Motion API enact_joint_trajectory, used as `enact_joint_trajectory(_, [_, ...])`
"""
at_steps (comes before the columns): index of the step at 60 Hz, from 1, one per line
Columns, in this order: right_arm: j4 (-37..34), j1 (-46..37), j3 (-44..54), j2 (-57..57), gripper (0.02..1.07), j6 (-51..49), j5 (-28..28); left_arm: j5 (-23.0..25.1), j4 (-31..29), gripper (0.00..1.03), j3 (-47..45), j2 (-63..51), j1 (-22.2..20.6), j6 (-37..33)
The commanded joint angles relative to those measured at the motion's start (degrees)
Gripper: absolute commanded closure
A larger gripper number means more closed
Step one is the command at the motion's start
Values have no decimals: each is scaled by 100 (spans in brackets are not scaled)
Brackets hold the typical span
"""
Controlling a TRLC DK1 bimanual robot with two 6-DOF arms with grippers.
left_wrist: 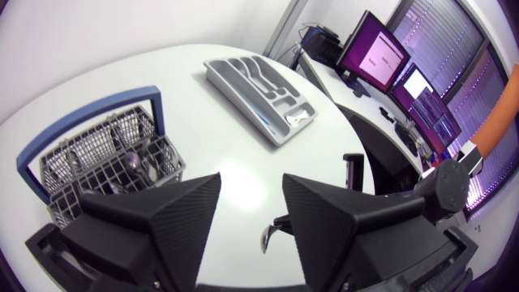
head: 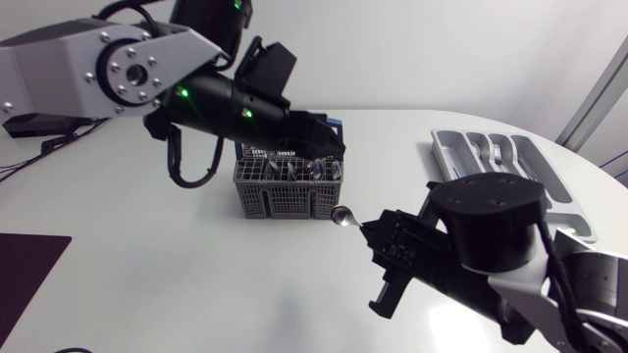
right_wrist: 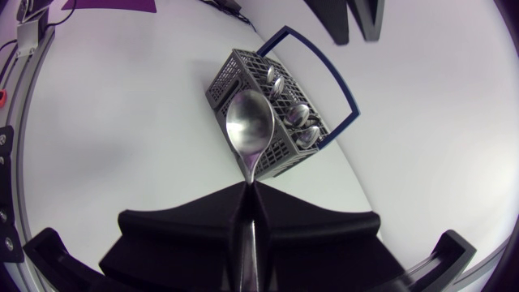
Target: Unload the cutlery basket into the drawer organizer.
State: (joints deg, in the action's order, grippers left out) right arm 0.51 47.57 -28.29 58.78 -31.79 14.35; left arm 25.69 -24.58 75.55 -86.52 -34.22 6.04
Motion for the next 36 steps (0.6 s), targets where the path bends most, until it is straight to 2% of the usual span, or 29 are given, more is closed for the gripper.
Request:
enact_joint_trajectory(1, [-183,-301,87,-218,101,-64,-257,67,-21,38,241,135,187,143])
enact_joint_trajectory(15, [-1036,-1505,-53,-631,101,-354,-1690,59,-240,38,223,127,776,-182])
enact_joint_trajectory(25, [-1677,-2815,-238,-675,101,-1040,-2938,50,-320,38,-14,135,1128,-569])
enact_joint_trajectory(36, [-2178,-4124,-431,-333,101,-2103,-3861,32,-328,38,-348,223,1286,-1176])
